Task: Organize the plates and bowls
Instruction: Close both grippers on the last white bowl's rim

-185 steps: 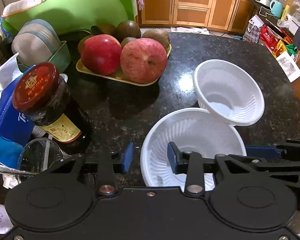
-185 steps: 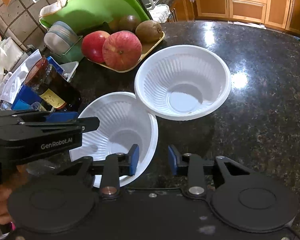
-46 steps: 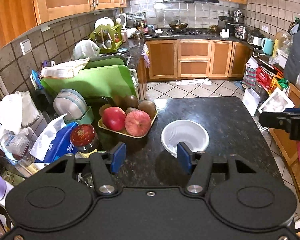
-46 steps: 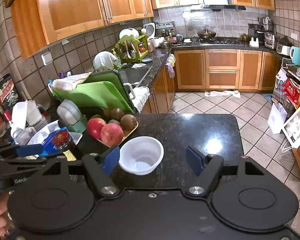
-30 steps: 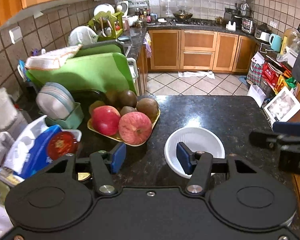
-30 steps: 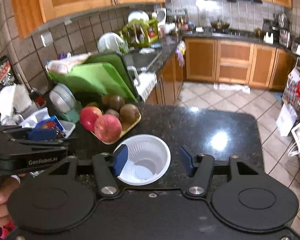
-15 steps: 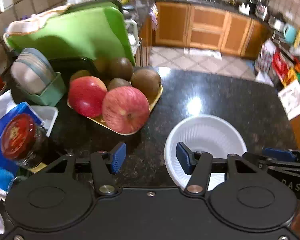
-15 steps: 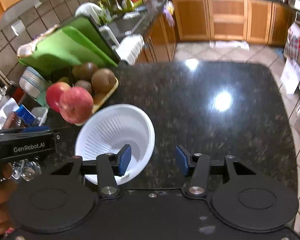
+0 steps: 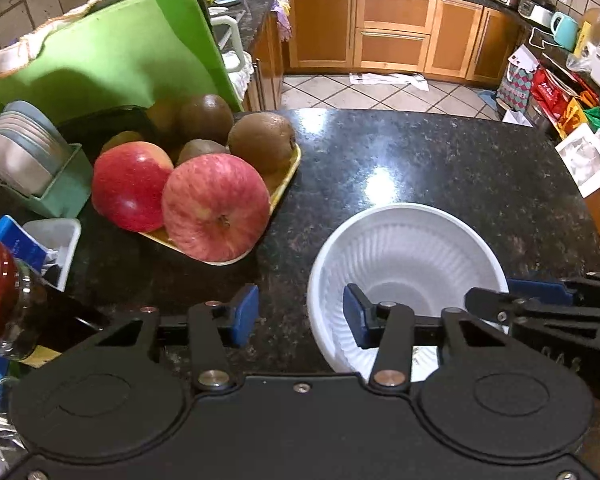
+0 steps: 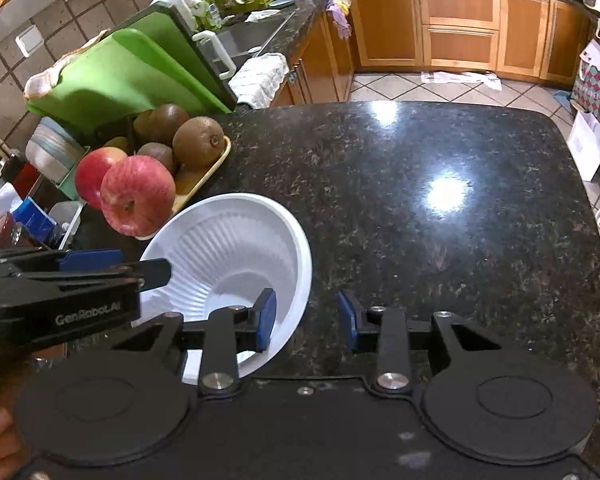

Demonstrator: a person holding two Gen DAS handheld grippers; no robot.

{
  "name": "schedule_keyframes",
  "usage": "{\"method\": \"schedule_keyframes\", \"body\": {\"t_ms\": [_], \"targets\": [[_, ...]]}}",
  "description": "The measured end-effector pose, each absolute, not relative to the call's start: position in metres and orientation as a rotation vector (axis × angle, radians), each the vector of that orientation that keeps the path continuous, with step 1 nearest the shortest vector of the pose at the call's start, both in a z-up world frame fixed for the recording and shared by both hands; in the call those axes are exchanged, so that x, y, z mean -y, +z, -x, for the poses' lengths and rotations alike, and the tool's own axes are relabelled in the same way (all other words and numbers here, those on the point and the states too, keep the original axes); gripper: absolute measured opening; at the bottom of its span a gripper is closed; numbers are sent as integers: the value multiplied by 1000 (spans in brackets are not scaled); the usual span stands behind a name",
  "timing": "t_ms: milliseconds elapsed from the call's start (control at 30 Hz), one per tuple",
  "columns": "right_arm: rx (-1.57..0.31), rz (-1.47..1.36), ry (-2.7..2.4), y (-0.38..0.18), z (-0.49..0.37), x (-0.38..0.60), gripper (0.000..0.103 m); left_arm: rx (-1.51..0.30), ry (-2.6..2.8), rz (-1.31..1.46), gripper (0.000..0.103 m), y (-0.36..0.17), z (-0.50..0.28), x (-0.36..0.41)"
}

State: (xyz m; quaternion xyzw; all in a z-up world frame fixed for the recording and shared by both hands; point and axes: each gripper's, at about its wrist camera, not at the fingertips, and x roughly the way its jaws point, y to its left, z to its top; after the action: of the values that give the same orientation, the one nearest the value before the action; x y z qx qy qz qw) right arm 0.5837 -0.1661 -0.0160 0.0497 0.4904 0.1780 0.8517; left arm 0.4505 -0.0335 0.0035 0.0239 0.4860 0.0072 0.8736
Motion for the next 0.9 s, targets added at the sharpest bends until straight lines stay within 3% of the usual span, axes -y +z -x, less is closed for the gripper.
{"method": "schedule_keyframes", "body": {"t_ms": [433, 567, 700, 900], "targets": [[-1029, -65, 388, -23, -579, 158, 21, -1026, -12, -70, 47, -8, -458, 42], [-1007, -34, 389, -18, -574, 155, 20, -1023, -11, -69, 43, -8, -459, 45], [-1003, -22, 397, -14, -570, 154, 17, -1038, -20, -61, 27, -9, -459, 45], [-1039, -42, 378, -17, -571, 157, 14, -1045, -46, -66, 26, -12, -451, 45]]}}
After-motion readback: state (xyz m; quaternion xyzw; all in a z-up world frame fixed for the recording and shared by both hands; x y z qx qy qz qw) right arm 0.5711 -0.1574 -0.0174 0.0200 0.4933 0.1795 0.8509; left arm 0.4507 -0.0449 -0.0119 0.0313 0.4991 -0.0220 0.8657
